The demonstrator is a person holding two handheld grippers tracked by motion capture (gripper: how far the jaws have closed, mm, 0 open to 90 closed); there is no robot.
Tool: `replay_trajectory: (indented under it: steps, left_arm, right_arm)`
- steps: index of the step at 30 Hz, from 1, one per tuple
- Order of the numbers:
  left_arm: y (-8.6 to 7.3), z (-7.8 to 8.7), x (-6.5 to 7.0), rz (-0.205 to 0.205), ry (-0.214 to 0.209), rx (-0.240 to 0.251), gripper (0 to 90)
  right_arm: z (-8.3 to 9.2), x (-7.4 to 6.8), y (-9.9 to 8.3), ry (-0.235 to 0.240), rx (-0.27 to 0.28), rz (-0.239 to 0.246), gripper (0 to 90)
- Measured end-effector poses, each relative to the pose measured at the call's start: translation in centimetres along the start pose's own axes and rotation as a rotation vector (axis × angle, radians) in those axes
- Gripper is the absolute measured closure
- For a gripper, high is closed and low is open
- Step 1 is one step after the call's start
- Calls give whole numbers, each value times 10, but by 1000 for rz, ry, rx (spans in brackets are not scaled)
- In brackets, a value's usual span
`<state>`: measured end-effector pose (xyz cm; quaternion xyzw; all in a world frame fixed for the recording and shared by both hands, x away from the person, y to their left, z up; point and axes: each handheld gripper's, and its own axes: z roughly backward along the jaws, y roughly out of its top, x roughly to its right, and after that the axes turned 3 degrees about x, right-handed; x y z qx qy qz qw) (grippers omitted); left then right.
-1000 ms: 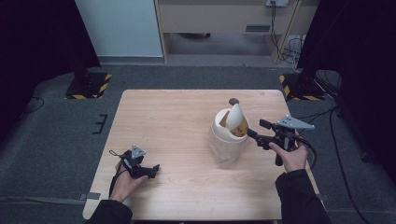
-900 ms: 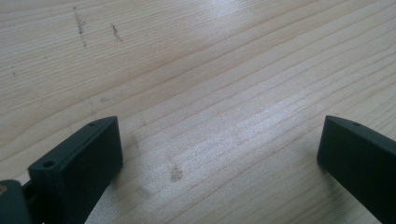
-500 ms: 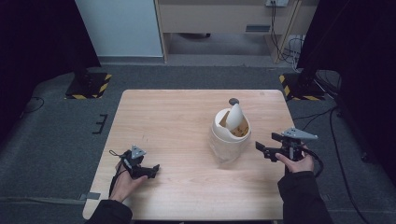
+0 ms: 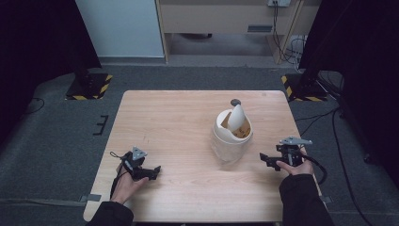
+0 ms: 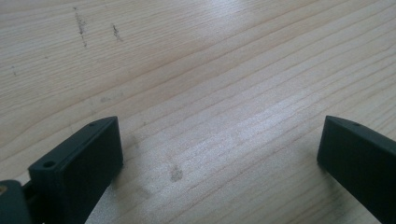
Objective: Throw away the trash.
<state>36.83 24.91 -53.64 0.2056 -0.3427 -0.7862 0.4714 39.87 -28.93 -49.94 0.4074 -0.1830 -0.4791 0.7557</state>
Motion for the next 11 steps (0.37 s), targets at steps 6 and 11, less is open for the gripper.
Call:
replay_trajectory:
  steps: [6,11]
  left_arm:
    - [0,0,0,1,0,0,0]
    - [0,0,0,0,0,0,0]
  right_arm:
    - [-5,7,-10,-27,-69,51,126]
    - [-8,13,-15,-42,-92,57,125]
